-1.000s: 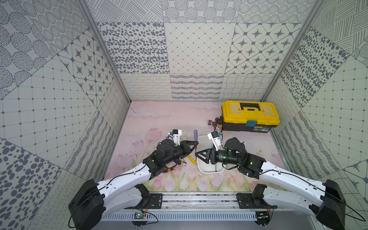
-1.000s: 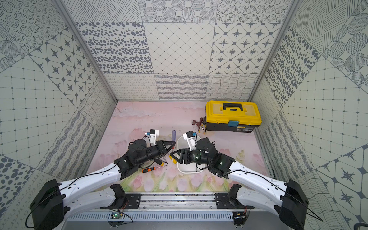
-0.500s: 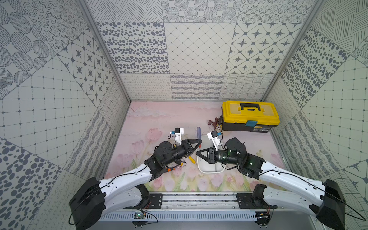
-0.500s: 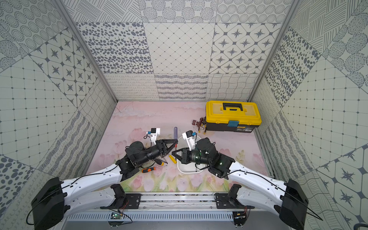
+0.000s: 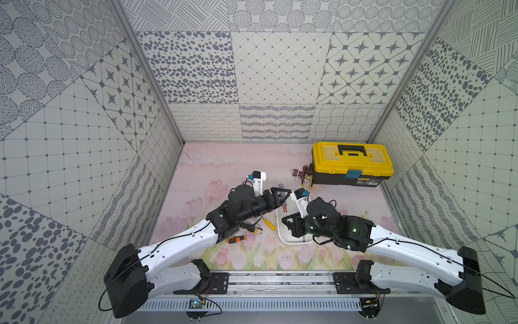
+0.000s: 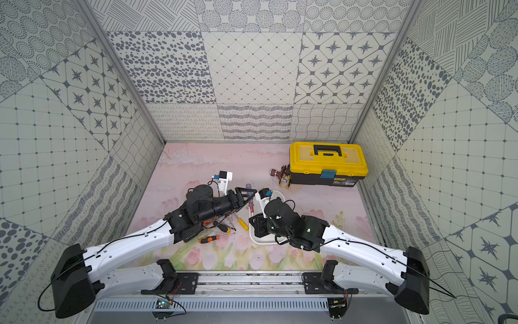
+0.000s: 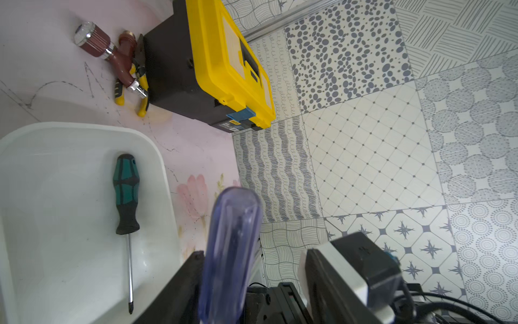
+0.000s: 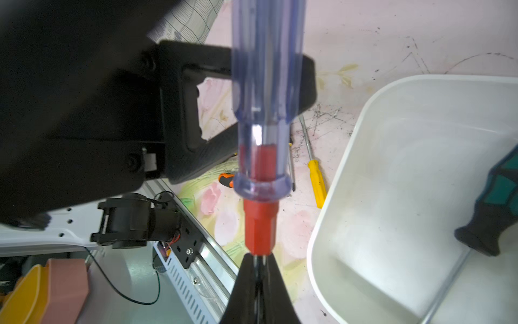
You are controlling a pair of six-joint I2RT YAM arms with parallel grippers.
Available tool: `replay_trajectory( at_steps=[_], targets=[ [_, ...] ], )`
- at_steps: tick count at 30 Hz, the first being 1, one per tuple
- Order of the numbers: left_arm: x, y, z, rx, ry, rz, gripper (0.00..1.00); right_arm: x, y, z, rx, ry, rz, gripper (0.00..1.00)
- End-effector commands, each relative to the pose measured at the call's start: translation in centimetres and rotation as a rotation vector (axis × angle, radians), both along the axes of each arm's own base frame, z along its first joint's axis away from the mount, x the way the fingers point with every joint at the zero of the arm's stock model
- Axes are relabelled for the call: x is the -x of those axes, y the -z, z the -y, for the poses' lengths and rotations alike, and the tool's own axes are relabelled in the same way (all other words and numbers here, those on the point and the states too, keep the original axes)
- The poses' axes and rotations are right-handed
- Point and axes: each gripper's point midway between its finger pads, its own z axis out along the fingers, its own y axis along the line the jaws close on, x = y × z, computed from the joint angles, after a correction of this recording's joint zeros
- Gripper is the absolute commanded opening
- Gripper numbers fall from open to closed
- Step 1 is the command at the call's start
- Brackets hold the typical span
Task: Put the screwdriver on the desktop into the storage box
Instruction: Pick up the screwdriver from the center of the board.
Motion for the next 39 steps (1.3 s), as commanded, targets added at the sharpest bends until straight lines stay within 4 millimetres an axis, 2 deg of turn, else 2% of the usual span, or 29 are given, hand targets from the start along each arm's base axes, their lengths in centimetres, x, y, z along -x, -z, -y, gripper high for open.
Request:
replay_trajectory(
  at_steps=[1, 5, 7, 8, 11, 12, 14, 15, 17, 20, 22, 26, 31, 39],
  targets=[
    [0.1, 2.5, 0.5, -0.148, 0.053, 0.008, 0.46, -0.7, -0.1, 0.6, 0.081, 0.034, 0.064, 0.0],
    [-0.3, 3.1, -0.2, -0.196, 0.019, 0.002, 0.16, -0.6, -0.5, 0.3, 0.065, 0.024, 0.065, 0.0],
    [-0.4, 3.2, -0.4, -0.201, 0.012, 0.003, 0.04, -0.4, -0.8, 0.1, 0.043, 0.011, 0.067, 0.0],
    [-0.3, 3.3, -0.3, -0.202, 0.014, 0.0, 0.0, -0.3, -1.0, 0.0, 0.028, 0.004, 0.069, 0.0],
    [-0.3, 3.6, -0.2, -0.191, 0.017, -0.004, 0.0, 0.1, -1.7, -0.1, -0.013, -0.008, 0.072, 0.0],
    [-0.2, 3.7, -0.1, -0.182, 0.022, -0.005, 0.0, 0.2, -1.9, 0.0, -0.025, -0.012, 0.071, 0.07],
    [-0.1, 3.6, 0.1, -0.143, 0.04, -0.006, 0.0, 0.3, -2.6, 0.6, -0.086, -0.012, 0.055, 0.47],
    [0.1, 3.5, 0.3, -0.116, 0.057, -0.009, 0.0, 0.4, -3.0, 0.9, -0.125, -0.013, 0.045, 0.61],
    [0.5, 3.1, 0.8, -0.048, 0.096, -0.008, 0.0, 0.7, -3.8, 1.3, -0.237, -0.042, 0.012, 0.7],
    [1.0, 2.5, 1.3, 0.039, 0.156, -0.01, 0.0, 1.4, -5.0, 1.6, -0.417, -0.106, -0.032, 0.72],
    [1.4, 1.9, 1.6, 0.09, 0.187, -0.004, 0.0, 1.4, -5.1, 2.0, -0.452, -0.109, -0.039, 0.71],
    [1.9, 0.9, 1.7, 0.168, 0.218, 0.014, 0.0, 1.7, -4.7, 1.6, -0.454, -0.136, -0.064, 0.67],
    [2.9, 0.0, 2.4, 0.237, 0.294, 0.023, 0.0, 0.9, -4.1, 1.2, -0.434, -0.114, -0.073, 0.61],
    [3.3, -0.2, 2.2, 0.261, 0.305, 0.036, 0.0, 0.1, -3.5, 1.8, -0.411, -0.069, -0.071, 0.53]
  ],
)
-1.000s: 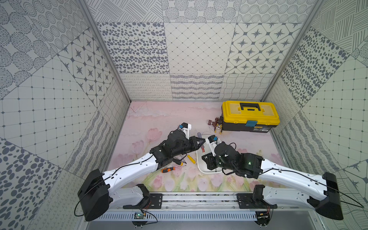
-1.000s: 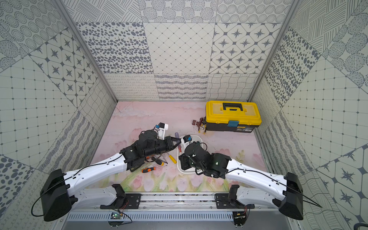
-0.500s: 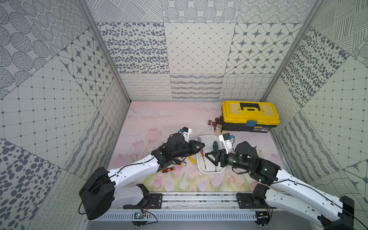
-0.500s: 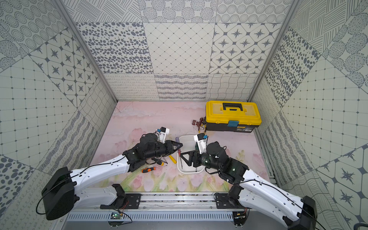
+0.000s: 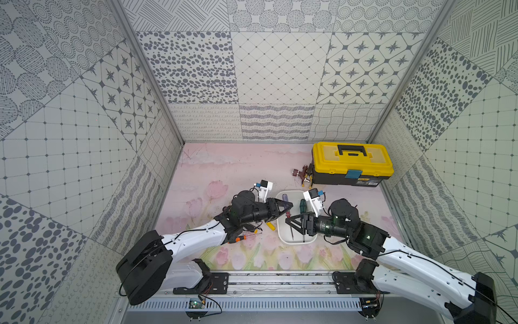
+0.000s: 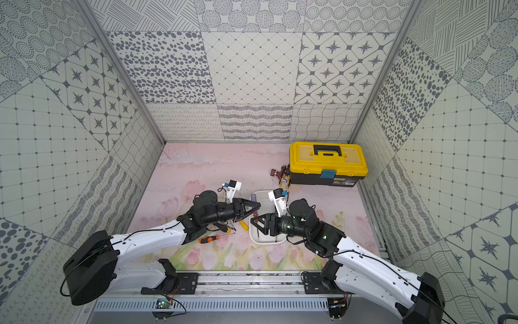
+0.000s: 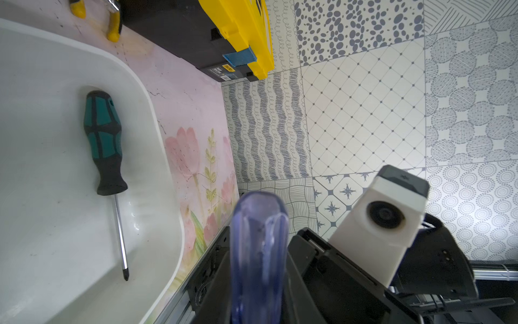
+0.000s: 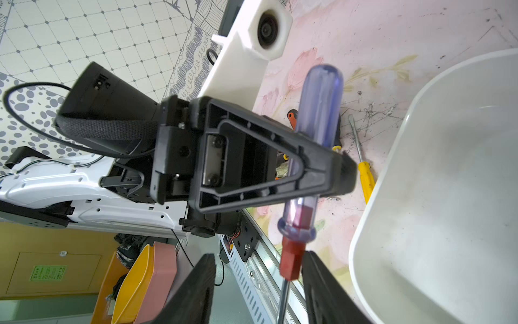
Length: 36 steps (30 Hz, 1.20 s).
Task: Put the screwdriver on the desktop into the storage box
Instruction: Pick up the screwdriver from the center of the board, then place the screwdriver in the storage box.
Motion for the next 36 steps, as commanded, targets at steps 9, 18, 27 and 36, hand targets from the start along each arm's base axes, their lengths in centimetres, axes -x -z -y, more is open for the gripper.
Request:
replay_trajectory(
  at_steps=[9, 18, 27, 36],
  targets=[
    [1.1, -4.5, -0.2, 0.148, 0.049, 0.126, 0.0, -0.6, 0.5, -0.7, 0.004, -0.01, -0.012, 0.16],
    [-0.8, 0.3, -1.7, -0.133, -0.086, 0.062, 0.51, -1.8, 0.8, 0.9, 0.092, 0.084, 0.015, 0.0],
    [-2.0, 8.2, -15.1, -0.965, -0.482, -0.028, 0.6, -4.3, 8.8, 4.2, 0.507, 0.26, -0.122, 0.0],
    [0.3, 13.1, -17.6, -1.128, -0.438, -0.115, 0.62, -7.3, 11.4, 3.1, 0.644, 0.306, -0.142, 0.0]
  ],
)
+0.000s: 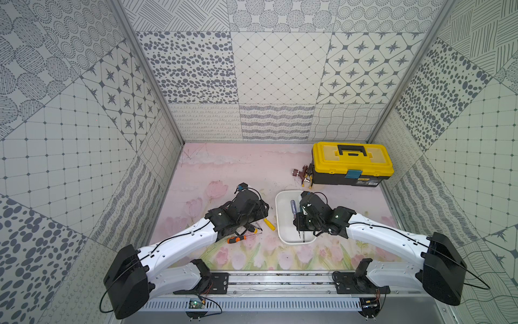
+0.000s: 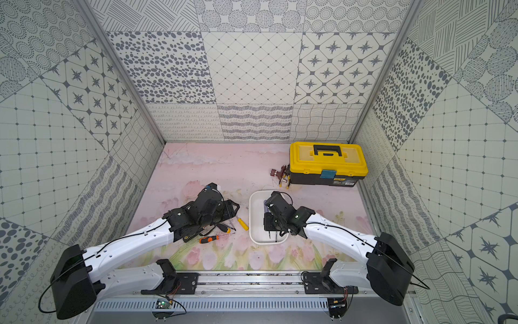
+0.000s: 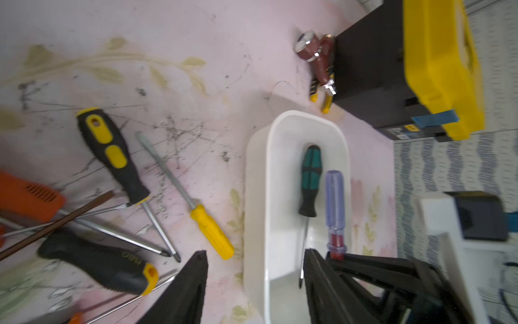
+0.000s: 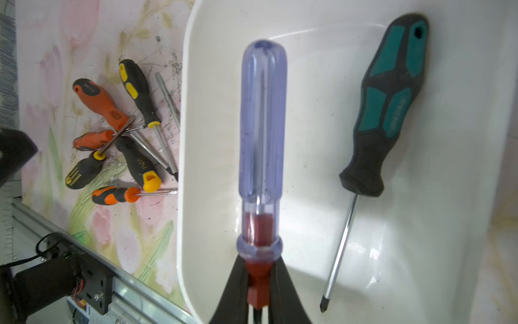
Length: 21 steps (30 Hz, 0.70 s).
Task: Put the screwdriver on the desktop into the storage box
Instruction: Place the screwdriver in the storage box.
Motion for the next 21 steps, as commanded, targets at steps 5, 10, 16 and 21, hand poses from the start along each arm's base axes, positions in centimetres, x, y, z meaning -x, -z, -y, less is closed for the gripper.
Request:
replay_trajectory(
  at_steps=[5, 10, 16, 21],
  targets=[
    [0.6, 4.7, -5.0, -0.307, -0.052, -0.118, 0.65, -3.4, -0.5, 0.1, 0.041, 0.062, 0.056, 0.3],
    [-1.7, 5.6, -4.4, -0.327, -0.086, -0.158, 0.61, -3.1, -0.8, 0.4, 0.043, 0.065, 0.056, 0.54],
    [-5.2, 5.7, -5.0, -0.387, -0.182, -0.147, 0.57, -1.5, -3.2, -0.7, 0.005, -0.002, 0.117, 0.49],
    [-7.2, 6.9, -6.0, -0.445, -0.256, -0.191, 0.49, -0.6, -3.8, -1.2, -0.004, -0.025, 0.135, 0.38]
  ],
)
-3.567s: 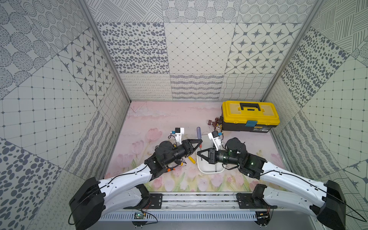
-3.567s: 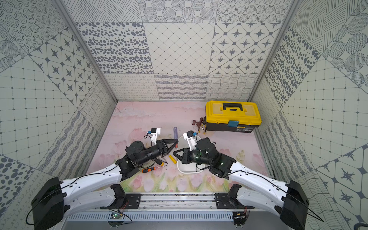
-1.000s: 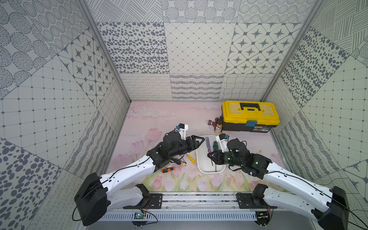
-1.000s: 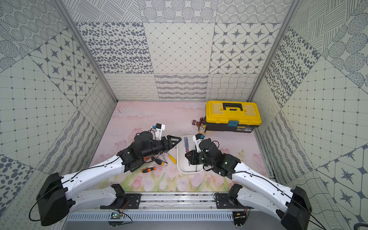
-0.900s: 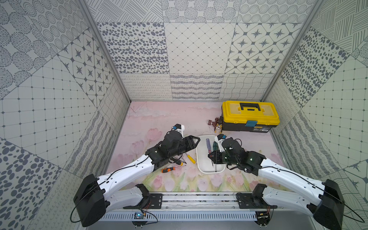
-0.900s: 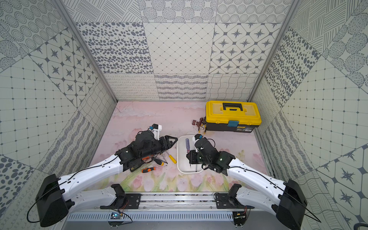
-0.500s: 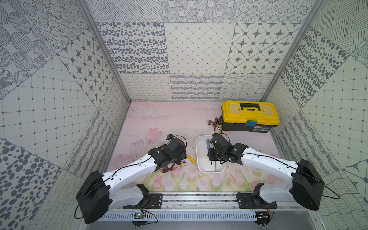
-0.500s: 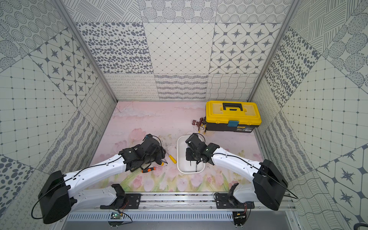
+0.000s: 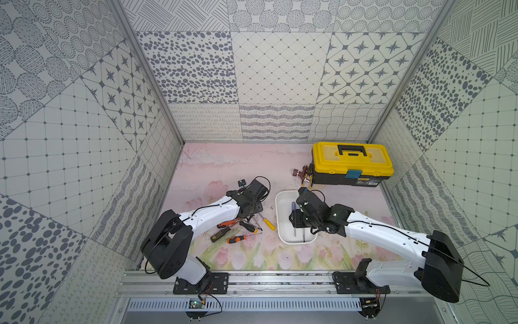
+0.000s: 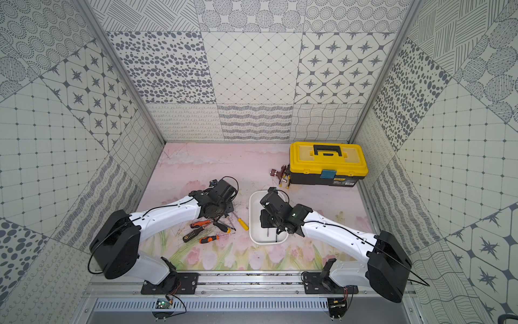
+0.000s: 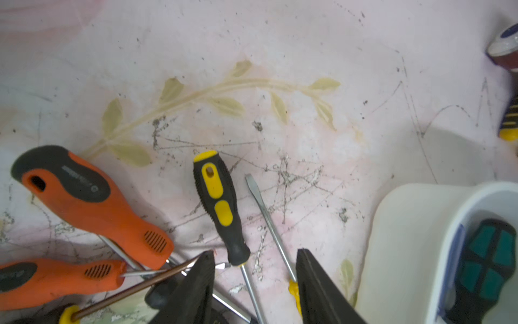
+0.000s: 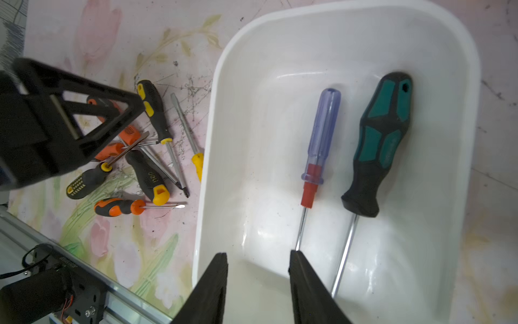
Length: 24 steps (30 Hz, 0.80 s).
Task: Put the screwdriver on the desktop into the storage box
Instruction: Place the screwdriver in the storage box, then pick up the screwdriver from the center of the board.
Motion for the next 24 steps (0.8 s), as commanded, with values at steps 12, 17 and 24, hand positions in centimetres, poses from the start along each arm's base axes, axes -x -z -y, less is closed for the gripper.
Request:
replay_trajectory(
  at_steps=[12, 17, 24],
  targets=[
    [-2.5, 5.0, -3.4, -0.075, -0.156, -0.125, 0.45, 0.1, -2.0, 0.5, -0.044, 0.018, 0.055, 0.29],
    [-2.9, 6.3, -3.7, -0.078, -0.172, -0.151, 0.39, 0.3, -2.1, 0.7, -0.049, 0.017, 0.053, 0.27],
    [-2.6, 7.0, -3.9, -0.068, -0.186, -0.181, 0.2, 0.8, -2.4, 1.0, -0.073, 0.011, 0.056, 0.25]
  ],
)
